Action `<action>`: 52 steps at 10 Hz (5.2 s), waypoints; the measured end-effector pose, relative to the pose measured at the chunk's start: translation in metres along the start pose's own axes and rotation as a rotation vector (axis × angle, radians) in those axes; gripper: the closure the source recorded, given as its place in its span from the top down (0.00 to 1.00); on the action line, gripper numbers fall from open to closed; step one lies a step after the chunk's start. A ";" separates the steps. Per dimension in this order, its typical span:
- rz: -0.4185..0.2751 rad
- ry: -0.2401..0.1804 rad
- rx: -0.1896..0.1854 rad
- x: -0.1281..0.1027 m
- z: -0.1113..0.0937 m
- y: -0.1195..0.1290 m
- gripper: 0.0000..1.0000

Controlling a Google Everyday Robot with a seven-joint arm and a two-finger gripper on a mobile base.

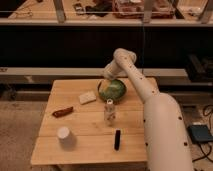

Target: Place the ceramic cup over the eraser

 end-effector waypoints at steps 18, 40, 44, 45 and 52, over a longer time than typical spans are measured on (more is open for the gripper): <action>-0.193 -0.145 0.076 -0.048 -0.038 0.299 0.80; -0.292 -0.335 -0.407 -0.132 0.098 0.340 0.60; -0.316 -0.319 -0.440 -0.144 0.109 0.347 0.21; -0.322 -0.331 -0.445 -0.155 0.108 0.349 0.08; -0.268 -0.424 -0.327 -0.162 0.044 0.322 0.00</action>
